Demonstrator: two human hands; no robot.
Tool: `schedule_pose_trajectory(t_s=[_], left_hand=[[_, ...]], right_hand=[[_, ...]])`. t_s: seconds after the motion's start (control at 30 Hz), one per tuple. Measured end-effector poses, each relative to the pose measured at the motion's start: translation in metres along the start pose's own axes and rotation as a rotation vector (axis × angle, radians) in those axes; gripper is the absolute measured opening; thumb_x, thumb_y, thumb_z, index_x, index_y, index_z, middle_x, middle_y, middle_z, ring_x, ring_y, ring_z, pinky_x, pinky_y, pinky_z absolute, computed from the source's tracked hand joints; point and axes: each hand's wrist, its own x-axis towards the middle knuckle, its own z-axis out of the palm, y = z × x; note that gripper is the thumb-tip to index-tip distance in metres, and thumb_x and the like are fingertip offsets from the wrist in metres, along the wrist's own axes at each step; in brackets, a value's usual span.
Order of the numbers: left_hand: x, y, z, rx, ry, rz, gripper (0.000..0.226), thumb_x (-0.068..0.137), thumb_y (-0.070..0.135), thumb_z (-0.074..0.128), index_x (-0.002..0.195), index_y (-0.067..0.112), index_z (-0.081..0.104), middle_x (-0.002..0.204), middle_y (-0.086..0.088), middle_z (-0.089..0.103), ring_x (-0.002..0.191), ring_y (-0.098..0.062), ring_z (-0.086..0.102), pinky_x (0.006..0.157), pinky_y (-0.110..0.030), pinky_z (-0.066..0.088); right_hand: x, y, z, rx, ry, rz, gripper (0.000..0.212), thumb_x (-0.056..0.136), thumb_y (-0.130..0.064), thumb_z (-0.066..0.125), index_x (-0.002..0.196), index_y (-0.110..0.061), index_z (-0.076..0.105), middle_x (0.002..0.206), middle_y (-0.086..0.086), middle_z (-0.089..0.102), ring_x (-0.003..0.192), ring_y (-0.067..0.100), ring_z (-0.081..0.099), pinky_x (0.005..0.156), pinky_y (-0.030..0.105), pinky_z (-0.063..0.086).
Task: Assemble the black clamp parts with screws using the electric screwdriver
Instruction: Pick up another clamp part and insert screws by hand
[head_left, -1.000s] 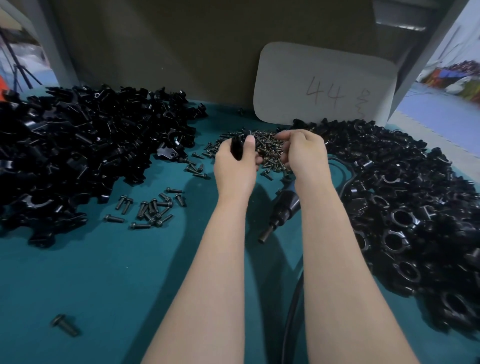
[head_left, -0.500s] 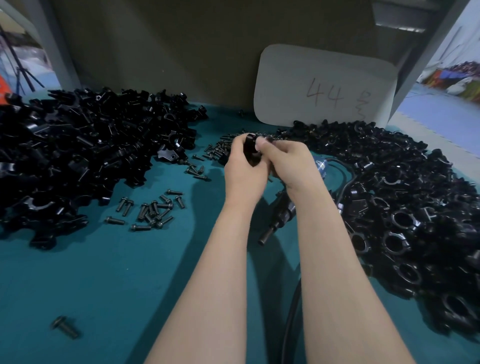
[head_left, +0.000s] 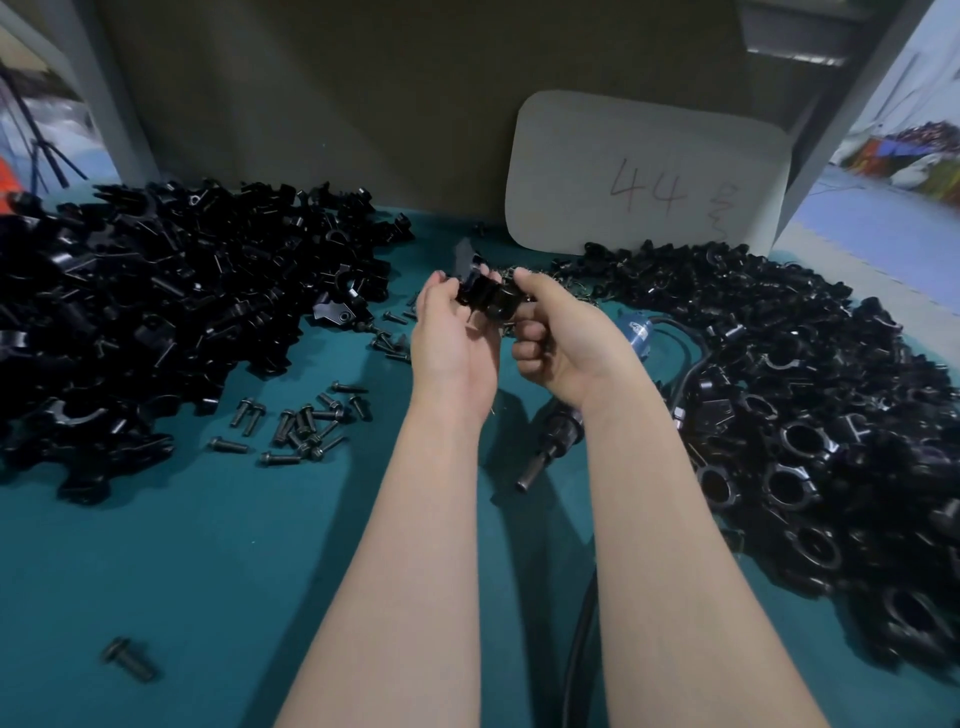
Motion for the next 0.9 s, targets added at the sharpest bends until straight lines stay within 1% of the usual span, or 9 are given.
schedule_pose_trajectory(t_s=[0.1,0.23,0.37,0.47,0.57,0.63,0.73,0.8,0.9], left_hand=[[-0.002,-0.01,0.002,0.252,0.012,0.034,0.039,0.097,0.008,0.039,0.133,-0.002,0.049,0.098,-0.009,0.063,0.088,-0.021,0.055,0.078,-0.031,0.041],[-0.003,-0.015,-0.001,0.665,0.006,0.079,0.023,0.099,0.009,0.04,0.114,0.013,0.057,0.113,-0.009,0.064,0.105,-0.018,0.054,0.102,-0.038,0.04],[0.002,-0.011,-0.002,0.606,0.041,0.171,0.044,0.094,-0.003,0.046,0.134,0.015,0.045,0.111,-0.009,0.062,0.097,-0.021,0.059,0.091,-0.031,0.047],[0.0,-0.006,-0.002,0.474,-0.003,0.097,0.029,0.093,0.001,0.048,0.114,0.019,0.055,0.091,-0.005,0.066,0.082,-0.016,0.061,0.074,-0.025,0.049],[-0.002,-0.006,-0.002,0.447,-0.056,0.04,0.01,0.096,0.021,0.055,0.103,0.016,0.06,0.098,-0.005,0.07,0.093,-0.017,0.067,0.08,-0.028,0.053],[0.0,-0.009,-0.001,0.478,0.003,0.066,0.019,0.097,0.031,0.057,0.104,0.014,0.059,0.101,-0.004,0.071,0.098,-0.018,0.068,0.087,-0.031,0.053],[0.002,-0.01,-0.003,0.458,0.054,0.092,0.029,0.096,0.026,0.058,0.116,0.007,0.052,0.114,-0.014,0.067,0.099,-0.023,0.068,0.087,-0.032,0.054],[0.001,-0.009,-0.004,0.484,0.064,0.146,0.014,0.097,0.021,0.057,0.108,0.015,0.051,0.118,-0.015,0.063,0.09,-0.018,0.068,0.084,-0.03,0.056],[-0.002,-0.008,-0.003,0.564,0.079,0.229,0.012,0.098,0.015,0.054,0.096,0.026,0.058,0.124,-0.014,0.061,0.11,-0.024,0.063,0.098,-0.039,0.051]], right_hand=[[0.0,-0.001,0.0,-0.006,0.041,-0.042,0.041,0.09,-0.033,0.061,0.056,-0.017,0.043,0.047,-0.005,0.033,0.041,0.01,0.031,0.039,0.018,0.027],[0.002,-0.002,-0.006,-0.118,0.099,-0.168,0.044,0.089,-0.033,0.064,0.052,-0.019,0.045,0.043,-0.005,0.036,0.044,0.012,0.033,0.046,0.023,0.031],[0.006,0.0,-0.008,-0.215,0.081,-0.266,0.045,0.09,-0.033,0.063,0.048,-0.018,0.06,0.047,-0.005,0.038,0.044,0.009,0.032,0.047,0.022,0.03],[0.007,0.0,-0.008,-0.26,0.078,-0.304,0.029,0.089,-0.034,0.063,0.076,-0.008,0.068,0.061,0.003,0.043,0.048,0.009,0.034,0.05,0.023,0.03],[0.007,0.001,-0.01,-0.268,0.092,-0.308,0.037,0.088,-0.036,0.065,0.086,0.001,0.069,0.067,0.008,0.043,0.05,0.011,0.033,0.056,0.028,0.031],[0.005,0.001,-0.012,-0.248,0.092,-0.297,0.04,0.086,-0.037,0.067,0.084,0.004,0.068,0.062,0.005,0.04,0.05,0.011,0.031,0.057,0.029,0.029],[0.003,0.0,-0.014,-0.167,0.1,-0.267,0.031,0.085,-0.037,0.068,0.064,-0.015,0.067,0.05,-0.006,0.035,0.046,0.009,0.032,0.047,0.021,0.031],[0.003,-0.001,-0.015,-0.138,0.11,-0.257,0.03,0.085,-0.038,0.068,0.069,-0.012,0.064,0.048,-0.008,0.035,0.045,0.009,0.032,0.045,0.019,0.031],[0.003,-0.002,-0.012,-0.189,0.105,-0.277,0.03,0.086,-0.038,0.067,0.08,-0.009,0.062,0.05,-0.006,0.034,0.046,0.009,0.032,0.048,0.022,0.03]])
